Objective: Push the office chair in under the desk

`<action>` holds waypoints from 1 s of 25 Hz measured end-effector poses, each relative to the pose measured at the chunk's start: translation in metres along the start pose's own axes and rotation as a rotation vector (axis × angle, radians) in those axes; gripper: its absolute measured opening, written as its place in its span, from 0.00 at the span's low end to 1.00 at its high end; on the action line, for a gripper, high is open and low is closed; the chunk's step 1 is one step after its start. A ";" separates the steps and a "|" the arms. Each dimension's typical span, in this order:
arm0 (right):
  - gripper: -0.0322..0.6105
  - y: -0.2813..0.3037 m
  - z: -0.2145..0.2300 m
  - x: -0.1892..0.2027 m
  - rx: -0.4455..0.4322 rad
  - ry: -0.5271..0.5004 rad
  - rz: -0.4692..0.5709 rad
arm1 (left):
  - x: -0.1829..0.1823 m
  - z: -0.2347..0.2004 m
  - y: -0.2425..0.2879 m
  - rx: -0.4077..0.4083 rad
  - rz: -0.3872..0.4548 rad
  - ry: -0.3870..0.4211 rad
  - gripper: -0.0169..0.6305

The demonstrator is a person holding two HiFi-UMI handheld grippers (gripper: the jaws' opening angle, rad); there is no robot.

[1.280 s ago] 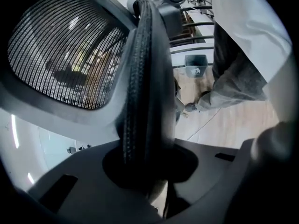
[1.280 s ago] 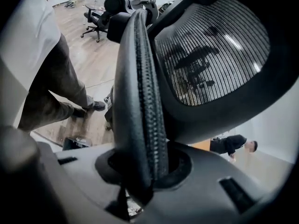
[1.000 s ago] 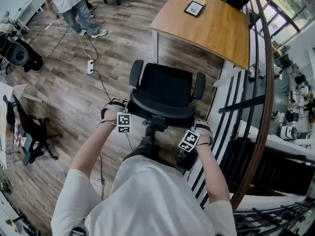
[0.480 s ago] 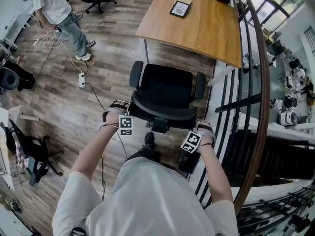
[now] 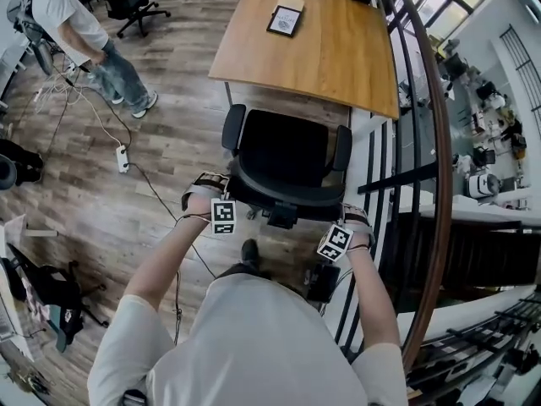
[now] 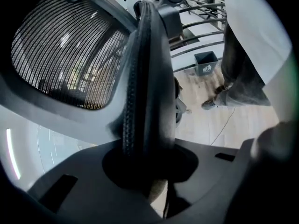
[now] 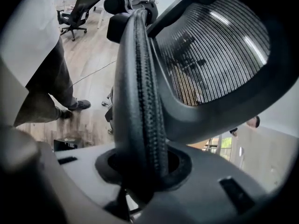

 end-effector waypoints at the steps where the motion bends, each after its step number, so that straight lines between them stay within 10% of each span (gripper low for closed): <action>1: 0.19 0.003 0.005 0.001 0.002 0.005 -0.004 | -0.001 -0.007 0.003 -0.002 0.006 0.005 0.13; 25: 0.20 0.096 0.106 0.047 0.014 0.020 0.000 | -0.040 -0.128 0.072 -0.009 0.010 0.001 0.13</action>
Point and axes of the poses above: the fingertips, and each gripper's own axes: y forward along the fingers, z to its right, x out of its underside, the point moved 1 cm from there along -y, backward along the fingers, and after that the axes turned 6 degrees about x, right-handed, at the moved point
